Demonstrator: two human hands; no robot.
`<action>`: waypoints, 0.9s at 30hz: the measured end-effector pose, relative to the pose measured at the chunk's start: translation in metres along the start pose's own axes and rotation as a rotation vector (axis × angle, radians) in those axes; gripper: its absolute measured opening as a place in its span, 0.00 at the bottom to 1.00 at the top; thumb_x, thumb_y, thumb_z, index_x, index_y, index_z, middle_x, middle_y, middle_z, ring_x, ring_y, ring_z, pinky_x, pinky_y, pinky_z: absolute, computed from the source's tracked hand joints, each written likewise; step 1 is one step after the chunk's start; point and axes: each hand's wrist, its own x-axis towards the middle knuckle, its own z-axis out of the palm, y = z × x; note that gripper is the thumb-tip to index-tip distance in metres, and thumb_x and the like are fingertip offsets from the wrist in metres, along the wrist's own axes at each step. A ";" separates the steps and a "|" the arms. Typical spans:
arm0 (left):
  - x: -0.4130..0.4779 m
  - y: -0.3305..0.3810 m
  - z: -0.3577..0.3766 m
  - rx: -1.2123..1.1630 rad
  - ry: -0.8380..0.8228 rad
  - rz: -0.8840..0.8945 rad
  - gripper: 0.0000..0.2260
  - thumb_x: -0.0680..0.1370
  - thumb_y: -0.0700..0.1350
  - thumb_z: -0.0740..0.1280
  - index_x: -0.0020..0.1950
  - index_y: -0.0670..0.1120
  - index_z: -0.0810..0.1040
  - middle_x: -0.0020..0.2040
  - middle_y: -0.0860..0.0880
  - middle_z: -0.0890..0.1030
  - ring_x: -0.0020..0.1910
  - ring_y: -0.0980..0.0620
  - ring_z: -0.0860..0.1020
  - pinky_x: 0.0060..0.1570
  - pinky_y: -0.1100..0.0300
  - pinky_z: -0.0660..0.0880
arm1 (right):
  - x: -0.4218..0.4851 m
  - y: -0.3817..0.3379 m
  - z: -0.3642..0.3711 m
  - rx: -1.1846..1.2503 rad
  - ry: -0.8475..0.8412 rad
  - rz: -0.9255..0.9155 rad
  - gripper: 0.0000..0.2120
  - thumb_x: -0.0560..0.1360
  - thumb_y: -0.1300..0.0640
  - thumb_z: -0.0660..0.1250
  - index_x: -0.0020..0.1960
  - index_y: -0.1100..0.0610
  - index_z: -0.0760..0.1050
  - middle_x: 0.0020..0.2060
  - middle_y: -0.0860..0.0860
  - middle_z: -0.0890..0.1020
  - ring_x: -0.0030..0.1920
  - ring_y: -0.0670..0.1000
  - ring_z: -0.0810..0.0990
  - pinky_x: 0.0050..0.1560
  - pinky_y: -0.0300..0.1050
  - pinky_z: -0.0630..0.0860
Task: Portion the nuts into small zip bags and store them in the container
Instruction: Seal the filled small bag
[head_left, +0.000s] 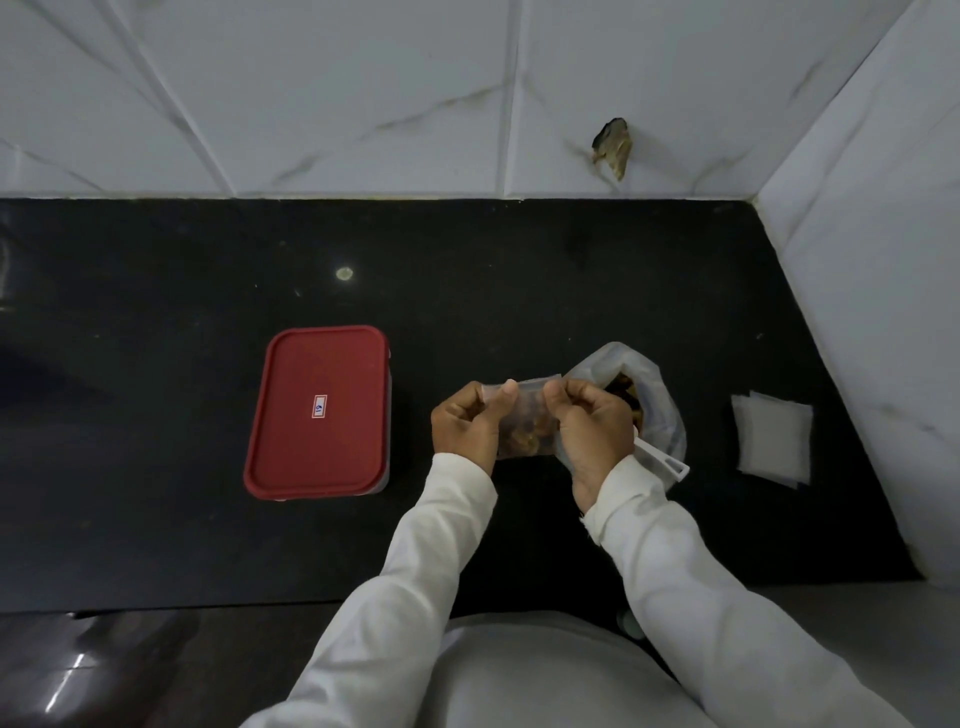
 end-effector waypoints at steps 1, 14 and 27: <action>0.001 -0.001 -0.001 0.004 -0.008 0.002 0.08 0.76 0.46 0.71 0.39 0.45 0.82 0.40 0.48 0.85 0.48 0.47 0.83 0.50 0.52 0.80 | 0.000 -0.001 0.000 0.019 0.000 0.007 0.03 0.77 0.54 0.68 0.48 0.52 0.81 0.43 0.46 0.83 0.47 0.44 0.80 0.43 0.37 0.75; 0.013 -0.008 -0.010 0.202 0.044 0.200 0.10 0.79 0.50 0.67 0.42 0.50 0.84 0.41 0.51 0.85 0.46 0.52 0.83 0.49 0.57 0.80 | 0.012 0.007 0.006 -0.046 -0.046 -0.031 0.11 0.77 0.46 0.66 0.50 0.52 0.80 0.44 0.46 0.84 0.48 0.45 0.82 0.51 0.44 0.79; 0.082 0.002 0.005 0.240 0.208 0.054 0.06 0.78 0.49 0.70 0.47 0.48 0.83 0.43 0.50 0.85 0.45 0.52 0.83 0.52 0.52 0.81 | 0.063 -0.006 0.039 -0.182 -0.153 -0.012 0.03 0.75 0.50 0.70 0.48 0.48 0.79 0.46 0.45 0.83 0.48 0.44 0.82 0.52 0.44 0.80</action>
